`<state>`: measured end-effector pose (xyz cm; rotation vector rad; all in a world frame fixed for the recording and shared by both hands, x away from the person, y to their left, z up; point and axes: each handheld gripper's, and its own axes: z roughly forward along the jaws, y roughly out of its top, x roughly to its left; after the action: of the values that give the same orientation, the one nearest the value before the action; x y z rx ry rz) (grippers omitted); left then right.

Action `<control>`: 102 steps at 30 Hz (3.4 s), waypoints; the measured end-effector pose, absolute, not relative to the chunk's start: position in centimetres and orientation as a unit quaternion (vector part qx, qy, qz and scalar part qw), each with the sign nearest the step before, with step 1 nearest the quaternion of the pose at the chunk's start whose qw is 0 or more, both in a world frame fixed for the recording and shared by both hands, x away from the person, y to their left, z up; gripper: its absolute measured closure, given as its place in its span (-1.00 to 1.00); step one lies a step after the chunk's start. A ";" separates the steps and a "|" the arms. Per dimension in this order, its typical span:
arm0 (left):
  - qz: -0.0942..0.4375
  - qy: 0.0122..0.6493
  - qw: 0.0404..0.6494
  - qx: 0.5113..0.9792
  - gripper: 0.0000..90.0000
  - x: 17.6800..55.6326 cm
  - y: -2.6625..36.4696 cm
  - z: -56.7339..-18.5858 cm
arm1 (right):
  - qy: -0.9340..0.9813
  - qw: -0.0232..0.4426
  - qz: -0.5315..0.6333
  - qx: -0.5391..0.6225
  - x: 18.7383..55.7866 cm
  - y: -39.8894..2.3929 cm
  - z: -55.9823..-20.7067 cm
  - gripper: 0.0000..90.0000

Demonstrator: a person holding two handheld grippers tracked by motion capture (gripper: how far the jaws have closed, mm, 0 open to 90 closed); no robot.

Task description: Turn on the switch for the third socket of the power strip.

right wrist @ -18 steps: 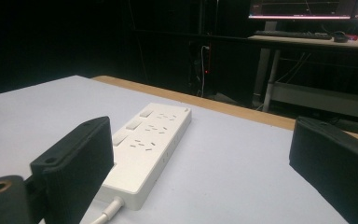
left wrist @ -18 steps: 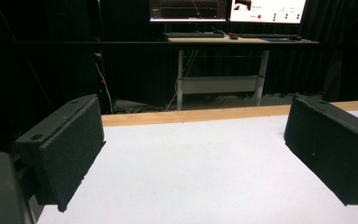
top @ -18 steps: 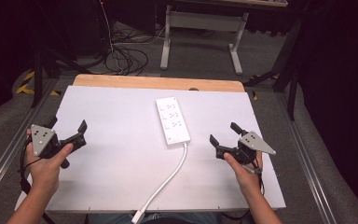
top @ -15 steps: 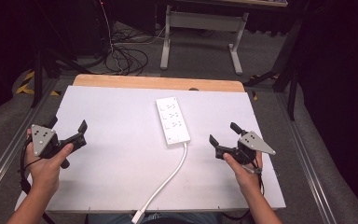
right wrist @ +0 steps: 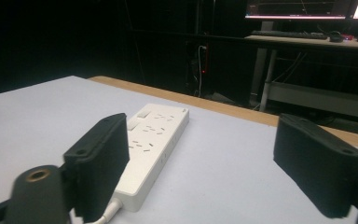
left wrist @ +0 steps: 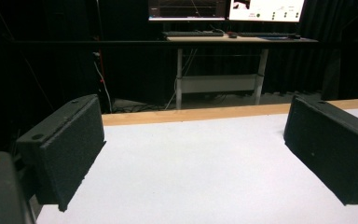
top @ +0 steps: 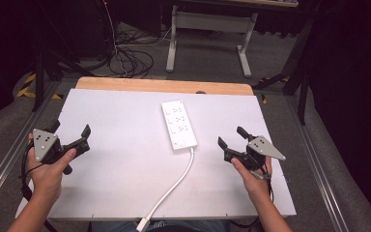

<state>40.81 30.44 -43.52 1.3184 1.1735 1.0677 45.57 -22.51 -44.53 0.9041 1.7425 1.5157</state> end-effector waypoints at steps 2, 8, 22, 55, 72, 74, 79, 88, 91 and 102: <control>0.445 0.486 0.514 0.549 -0.88 40.8 30.4 -43.5 | 0.667 0.326 0.576 0.342 45.6 -22.6 -44.5 -0.40; 0.444 0.487 0.514 0.550 -0.88 40.8 30.4 -43.5 | 0.671 0.319 0.579 0.335 45.6 -22.6 -44.5 0.02; 0.443 0.486 0.514 0.551 -0.87 40.9 30.4 -43.5 | 0.681 0.297 0.586 0.323 45.3 -22.5 -44.2 0.85; 0.444 0.484 0.514 0.552 -0.86 40.9 30.4 -43.5 | 0.716 0.270 0.561 0.315 46.5 -20.8 -43.3 1.00; 0.445 0.484 0.511 0.554 -0.86 40.9 30.4 -43.6 | 0.730 0.265 0.549 0.310 47.3 -19.4 -43.0 1.00; 0.445 0.483 0.509 0.556 -0.86 40.9 30.4 -43.6 | 0.730 0.264 0.549 0.310 47.3 -19.4 -43.0 1.00; 0.445 0.484 0.509 0.556 -0.86 40.9 30.4 -43.6 | 0.735 0.263 0.544 0.308 47.5 -19.3 -43.0 1.00; 0.445 0.483 0.509 0.556 -0.86 40.9 30.4 -43.6 | 0.746 0.260 0.535 0.301 48.4 -17.9 -42.9 1.00; 0.445 0.483 0.509 0.556 -0.86 40.9 30.4 -43.6 | 0.747 0.259 0.535 0.297 48.5 -17.6 -42.8 1.00; 0.445 0.483 0.509 0.556 -0.86 40.9 30.4 -43.6 | 0.754 0.258 0.526 0.297 49.2 -16.6 -42.8 1.00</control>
<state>40.90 30.37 -43.64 1.3401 1.1646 1.0722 49.17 -16.63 -42.82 0.8048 2.0457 1.4267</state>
